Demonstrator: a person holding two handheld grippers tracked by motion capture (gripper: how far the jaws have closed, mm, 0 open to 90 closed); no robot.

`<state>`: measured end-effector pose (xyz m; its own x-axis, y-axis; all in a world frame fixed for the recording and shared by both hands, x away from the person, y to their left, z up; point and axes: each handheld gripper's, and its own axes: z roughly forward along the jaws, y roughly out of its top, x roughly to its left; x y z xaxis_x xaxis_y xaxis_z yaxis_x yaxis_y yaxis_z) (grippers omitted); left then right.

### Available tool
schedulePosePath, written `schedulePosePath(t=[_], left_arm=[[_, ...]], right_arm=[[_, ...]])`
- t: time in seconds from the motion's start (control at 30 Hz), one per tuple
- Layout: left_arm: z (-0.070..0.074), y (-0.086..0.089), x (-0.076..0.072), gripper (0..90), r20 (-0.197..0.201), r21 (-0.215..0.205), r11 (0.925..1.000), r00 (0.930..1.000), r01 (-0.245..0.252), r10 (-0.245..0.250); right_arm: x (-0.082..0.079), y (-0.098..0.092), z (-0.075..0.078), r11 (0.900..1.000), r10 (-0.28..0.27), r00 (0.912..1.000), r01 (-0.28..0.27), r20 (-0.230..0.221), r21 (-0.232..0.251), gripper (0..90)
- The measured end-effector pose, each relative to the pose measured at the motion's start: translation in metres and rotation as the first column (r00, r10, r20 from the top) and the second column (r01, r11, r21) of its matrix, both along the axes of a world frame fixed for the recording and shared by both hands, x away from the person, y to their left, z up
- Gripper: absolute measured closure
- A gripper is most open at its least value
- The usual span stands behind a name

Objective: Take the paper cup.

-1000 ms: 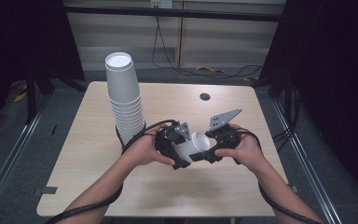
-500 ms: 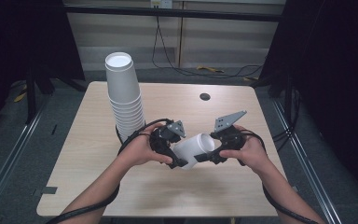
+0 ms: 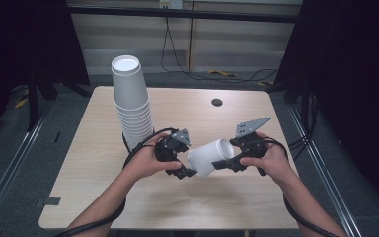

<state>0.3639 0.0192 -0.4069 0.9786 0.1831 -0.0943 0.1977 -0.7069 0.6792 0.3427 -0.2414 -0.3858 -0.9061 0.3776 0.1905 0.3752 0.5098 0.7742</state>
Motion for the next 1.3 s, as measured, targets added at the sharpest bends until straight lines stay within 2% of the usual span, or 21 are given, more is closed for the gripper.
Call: schedulePosePath(t=[0.1, 0.17, 0.47, 0.7, 0.8, 1.03, 1.3], left_arm=[[-0.003, 0.001, 0.000, 10.7, 0.001, -0.014, 0.9999, 1.0000, -0.004, 0.004], [-0.004, 0.001, -0.001, 10.9, -0.008, -0.039, 0.9992, 0.9999, -0.011, 0.010], [-0.010, 0.000, -0.002, 10.8, -0.011, -0.079, 0.9967, 0.9999, -0.014, 0.013], [-0.012, 0.000, -0.002, 10.4, -0.018, -0.144, 0.9894, 0.9997, -0.021, 0.019], [-0.012, -0.001, -0.002, 8.6, -0.001, -0.146, 0.9893, 1.0000, -0.005, 0.005], [-0.013, 0.000, 0.000, 5.4, -0.001, -0.176, 0.9842, 0.9998, 0.017, -0.018], [-0.013, 0.000, 0.000, 7.8, 0.008, -0.170, 0.9845, 0.9991, 0.043, -0.043]], right_arm=[[0.000, -0.002, 0.000, 1.000, -0.005, 1.0000, 0.005, 0.004, 0.007, 23.3], [0.001, -0.003, 0.001, 1.000, -0.011, 0.9999, 0.011, -0.001, 0.023, 23.4], [0.002, -0.004, 0.003, 0.998, -0.016, 0.9999, 0.016, -0.004, 0.058, 23.3], [0.002, -0.001, 0.002, 0.997, -0.008, 0.9998, 0.010, -0.020, 0.083, 23.2], [0.002, 0.000, 0.001, 0.996, -0.002, 0.9996, 0.004, -0.027, 0.091, 23.2], [0.003, 0.003, 0.003, 0.994, 0.015, 0.9991, -0.011, -0.039, 0.110, 23.2], [0.005, 0.006, 0.000, 0.992, 0.027, 0.9982, -0.020, -0.054, 0.123, 23.5]])
